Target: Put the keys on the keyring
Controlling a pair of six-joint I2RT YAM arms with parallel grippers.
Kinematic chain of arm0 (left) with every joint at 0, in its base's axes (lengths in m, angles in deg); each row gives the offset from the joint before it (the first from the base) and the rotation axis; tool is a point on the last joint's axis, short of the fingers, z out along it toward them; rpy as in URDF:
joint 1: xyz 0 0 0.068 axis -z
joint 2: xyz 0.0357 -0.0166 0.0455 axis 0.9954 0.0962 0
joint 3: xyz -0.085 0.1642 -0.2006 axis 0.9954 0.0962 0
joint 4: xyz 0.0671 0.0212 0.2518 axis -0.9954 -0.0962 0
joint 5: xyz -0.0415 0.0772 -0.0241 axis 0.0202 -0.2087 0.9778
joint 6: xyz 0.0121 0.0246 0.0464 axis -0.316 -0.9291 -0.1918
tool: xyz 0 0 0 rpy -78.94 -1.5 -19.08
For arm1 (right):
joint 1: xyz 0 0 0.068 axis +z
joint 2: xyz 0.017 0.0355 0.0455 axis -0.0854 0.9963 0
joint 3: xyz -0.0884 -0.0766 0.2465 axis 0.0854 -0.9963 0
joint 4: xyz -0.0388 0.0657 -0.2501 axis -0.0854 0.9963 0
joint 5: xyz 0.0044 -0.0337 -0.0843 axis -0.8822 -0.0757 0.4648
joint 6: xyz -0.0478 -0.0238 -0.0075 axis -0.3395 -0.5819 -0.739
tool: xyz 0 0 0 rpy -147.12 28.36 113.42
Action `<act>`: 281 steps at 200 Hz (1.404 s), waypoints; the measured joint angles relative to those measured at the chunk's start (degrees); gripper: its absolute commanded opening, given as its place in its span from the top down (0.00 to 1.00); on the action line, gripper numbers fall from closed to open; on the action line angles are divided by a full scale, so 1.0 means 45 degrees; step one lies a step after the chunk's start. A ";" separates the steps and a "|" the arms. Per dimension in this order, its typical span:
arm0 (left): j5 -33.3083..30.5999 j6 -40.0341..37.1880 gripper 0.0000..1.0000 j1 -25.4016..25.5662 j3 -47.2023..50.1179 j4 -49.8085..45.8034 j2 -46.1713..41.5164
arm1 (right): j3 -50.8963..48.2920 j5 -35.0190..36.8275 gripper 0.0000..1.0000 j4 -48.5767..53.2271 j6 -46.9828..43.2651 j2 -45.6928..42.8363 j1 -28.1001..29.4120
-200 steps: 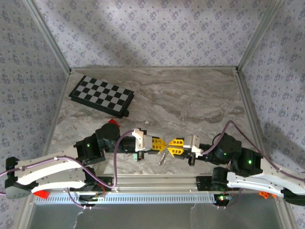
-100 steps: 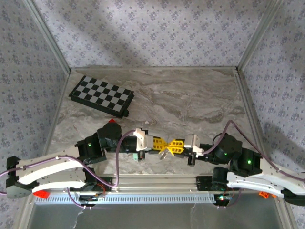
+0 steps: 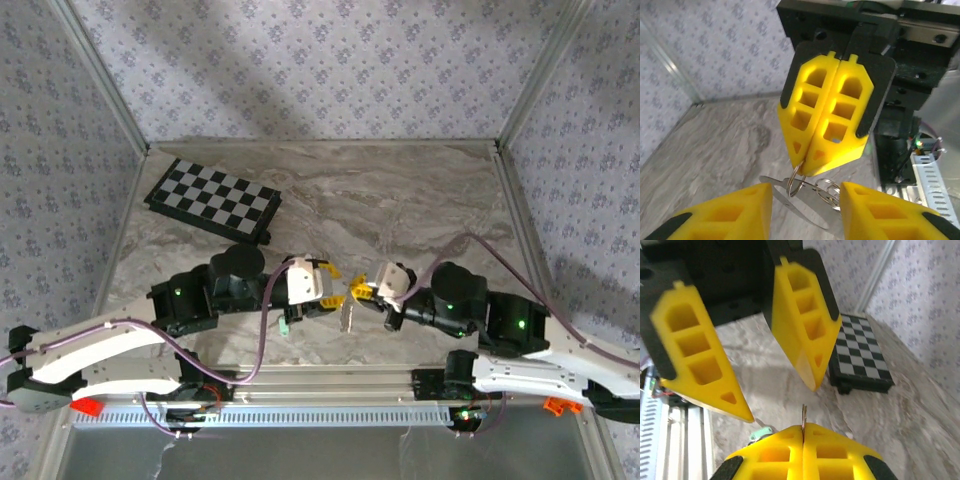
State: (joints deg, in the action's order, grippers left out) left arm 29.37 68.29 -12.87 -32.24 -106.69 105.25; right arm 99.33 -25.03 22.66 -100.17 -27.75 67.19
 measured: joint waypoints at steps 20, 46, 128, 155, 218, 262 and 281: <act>-0.0325 -0.0073 0.67 0.0000 -0.0296 -0.0918 0.0112 | 0.0495 0.0442 1.00 0.0811 -0.0102 0.0709 0.0000; -0.0554 -0.0087 0.67 0.0000 -0.0296 -0.1661 0.0141 | 0.0685 0.0529 1.00 0.1705 -0.0282 0.1180 0.0000; -0.0165 -0.0034 0.65 0.0000 -0.0199 -0.1642 0.0340 | 0.0811 -0.1073 1.00 0.1972 -0.0384 0.0913 0.0000; -0.0034 -0.0024 0.68 0.0000 -0.0199 -0.1535 0.0534 | 0.0811 -0.1379 1.00 0.1972 -0.0384 0.0913 0.0000; 0.0243 0.0078 0.91 0.0005 -0.0199 -0.1496 0.0792 | 0.0806 -0.1525 1.00 0.1851 -0.0384 0.0899 0.0000; 0.0622 0.0117 1.00 0.0005 -0.0180 -0.1438 0.0801 | 0.0777 -0.1501 1.00 0.1836 -0.0384 0.0772 0.0000; 0.0719 0.0272 1.00 0.0000 0.0141 -0.0952 0.0680 | 0.0690 -0.1496 0.81 0.1753 -0.0374 0.0631 0.0000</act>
State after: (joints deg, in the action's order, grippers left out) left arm 32.60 69.52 -12.87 -31.60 -110.98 108.31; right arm 102.43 -31.77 30.55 -101.86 -24.91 67.19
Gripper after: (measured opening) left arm 0.052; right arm 0.072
